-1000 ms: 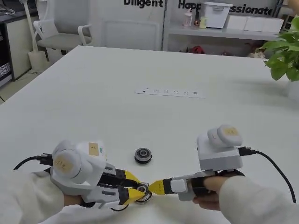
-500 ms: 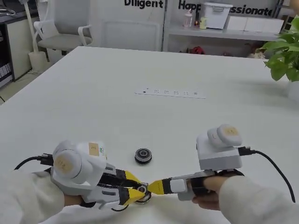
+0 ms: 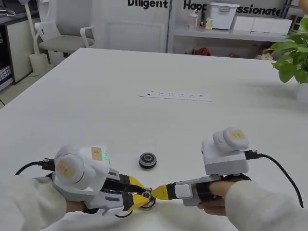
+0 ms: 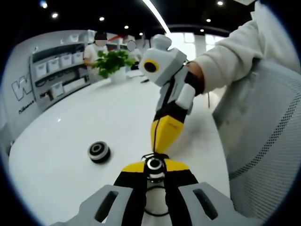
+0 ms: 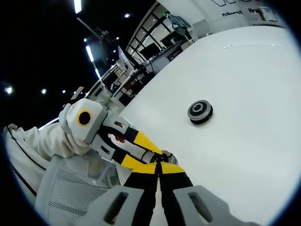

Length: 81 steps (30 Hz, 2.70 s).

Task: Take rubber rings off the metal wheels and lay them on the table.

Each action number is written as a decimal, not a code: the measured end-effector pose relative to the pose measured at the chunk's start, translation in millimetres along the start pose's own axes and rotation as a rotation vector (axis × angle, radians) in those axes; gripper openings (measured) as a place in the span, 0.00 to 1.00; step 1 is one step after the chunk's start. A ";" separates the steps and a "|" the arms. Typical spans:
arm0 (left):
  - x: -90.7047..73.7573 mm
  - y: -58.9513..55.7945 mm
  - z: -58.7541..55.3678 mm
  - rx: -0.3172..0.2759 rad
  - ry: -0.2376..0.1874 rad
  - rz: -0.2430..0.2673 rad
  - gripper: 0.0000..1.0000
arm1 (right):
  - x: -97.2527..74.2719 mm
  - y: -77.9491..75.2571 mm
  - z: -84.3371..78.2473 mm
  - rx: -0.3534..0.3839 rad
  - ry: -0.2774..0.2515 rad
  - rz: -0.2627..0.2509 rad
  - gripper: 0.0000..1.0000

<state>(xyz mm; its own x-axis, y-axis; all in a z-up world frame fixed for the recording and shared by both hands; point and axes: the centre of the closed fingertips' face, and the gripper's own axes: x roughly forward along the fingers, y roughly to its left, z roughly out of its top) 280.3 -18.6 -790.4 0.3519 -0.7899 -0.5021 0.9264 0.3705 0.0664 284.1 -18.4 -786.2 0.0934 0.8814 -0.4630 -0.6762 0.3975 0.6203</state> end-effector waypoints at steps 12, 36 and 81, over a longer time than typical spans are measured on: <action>-0.1 -0.3 0.5 -0.001 -0.002 0.000 0.14 | -0.1 2.2 0.3 0.002 -0.001 0.009 0.00; 0.2 -0.5 1.1 -0.001 -0.004 0.002 0.14 | 0.9 6.5 4.7 0.011 -0.025 0.032 0.00; -17.4 -2.9 36.6 0.098 0.026 0.001 0.26 | -13.5 -0.3 12.0 0.027 -0.066 -0.010 0.00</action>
<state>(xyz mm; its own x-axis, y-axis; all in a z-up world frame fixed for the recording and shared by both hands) 276.4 -23.9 -750.3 0.3507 -0.7759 -0.5244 0.9351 0.3211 0.1503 291.8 -27.3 -772.6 0.1487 0.8918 -0.4273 -0.6551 0.4125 0.6330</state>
